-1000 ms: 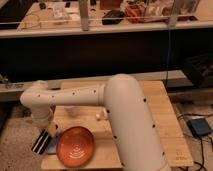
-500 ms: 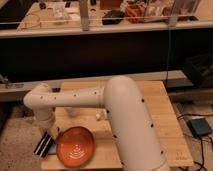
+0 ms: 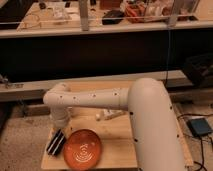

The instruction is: Place the eraser on the white sponge

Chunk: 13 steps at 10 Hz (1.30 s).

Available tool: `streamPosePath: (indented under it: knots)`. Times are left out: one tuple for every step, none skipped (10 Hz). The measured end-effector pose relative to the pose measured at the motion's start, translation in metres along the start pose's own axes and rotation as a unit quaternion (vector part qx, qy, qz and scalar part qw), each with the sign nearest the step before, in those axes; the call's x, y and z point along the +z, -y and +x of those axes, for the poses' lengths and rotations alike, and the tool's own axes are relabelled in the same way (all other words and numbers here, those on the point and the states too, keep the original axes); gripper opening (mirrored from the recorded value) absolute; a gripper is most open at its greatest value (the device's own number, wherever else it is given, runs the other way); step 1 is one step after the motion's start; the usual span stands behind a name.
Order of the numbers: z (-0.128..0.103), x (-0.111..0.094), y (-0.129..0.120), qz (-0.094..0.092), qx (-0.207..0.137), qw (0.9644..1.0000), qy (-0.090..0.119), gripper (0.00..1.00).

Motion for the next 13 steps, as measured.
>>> streamPosePath:
  knots:
    - [0.002, -0.002, -0.005, 0.004, -0.001, 1.0000, 0.003, 0.00]
    - [0.000, -0.004, -0.007, 0.012, -0.010, 0.9998, 0.013, 0.00]
    - [-0.003, -0.005, -0.004, 0.016, -0.020, 0.9995, 0.021, 0.00]
    - [-0.010, -0.004, 0.003, 0.017, -0.033, 0.9989, 0.028, 0.00]
    - [-0.018, -0.001, 0.015, 0.014, -0.046, 0.9982, 0.034, 0.00]
    - [-0.030, 0.005, 0.032, 0.008, -0.061, 0.9973, 0.040, 0.00]
    - [-0.037, 0.010, 0.041, -0.002, -0.071, 0.9967, 0.039, 0.00]
    - [-0.043, 0.016, 0.051, -0.011, -0.078, 0.9962, 0.037, 0.00]
    - [-0.045, 0.022, 0.055, -0.023, -0.080, 0.9960, 0.033, 0.00]
    - [-0.044, 0.024, 0.055, -0.028, -0.079, 0.9960, 0.031, 0.00]
    - [-0.041, 0.026, 0.051, -0.032, -0.073, 0.9965, 0.027, 0.03]
    - [-0.035, 0.024, 0.045, -0.032, -0.062, 0.9973, 0.021, 0.11]
    - [-0.028, 0.021, 0.039, -0.033, -0.054, 0.9979, 0.016, 0.22]
